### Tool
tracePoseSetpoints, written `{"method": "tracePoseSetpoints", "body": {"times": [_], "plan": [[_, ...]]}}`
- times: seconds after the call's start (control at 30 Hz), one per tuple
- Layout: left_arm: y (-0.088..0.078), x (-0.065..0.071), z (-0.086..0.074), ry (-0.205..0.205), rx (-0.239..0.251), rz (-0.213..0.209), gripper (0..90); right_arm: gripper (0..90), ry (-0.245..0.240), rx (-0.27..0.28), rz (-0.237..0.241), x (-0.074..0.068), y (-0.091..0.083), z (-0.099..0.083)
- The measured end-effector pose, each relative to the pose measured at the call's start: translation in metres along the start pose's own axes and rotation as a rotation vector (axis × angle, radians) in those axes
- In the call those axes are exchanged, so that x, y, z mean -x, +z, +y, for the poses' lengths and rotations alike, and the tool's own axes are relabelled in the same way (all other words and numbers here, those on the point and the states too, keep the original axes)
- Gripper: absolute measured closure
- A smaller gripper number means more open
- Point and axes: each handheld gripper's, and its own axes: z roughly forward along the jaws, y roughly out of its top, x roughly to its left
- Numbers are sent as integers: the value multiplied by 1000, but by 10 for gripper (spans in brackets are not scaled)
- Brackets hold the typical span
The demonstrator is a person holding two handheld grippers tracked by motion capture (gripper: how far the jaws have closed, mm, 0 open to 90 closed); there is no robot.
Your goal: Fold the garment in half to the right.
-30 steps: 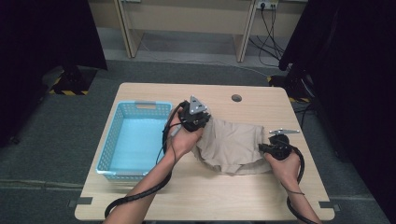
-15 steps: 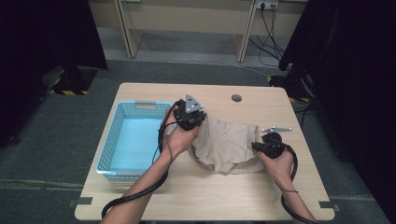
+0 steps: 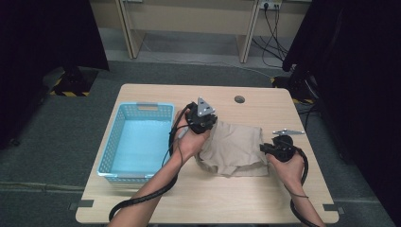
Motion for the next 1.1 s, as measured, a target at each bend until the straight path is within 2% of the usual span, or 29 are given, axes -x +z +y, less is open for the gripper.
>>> {"method": "tracePoseSetpoints", "body": {"times": [0.17,0.57,1.1], "plan": [[5,7,4,7,7,-10,862,691,-3,37,-9,1,-12,4],[18,21,9,27,15,-25,863,673,-28,92,-1,-7,-29,12],[40,42,4,68,3,-58,861,664,-73,184,39,-31,-58,41]]}}
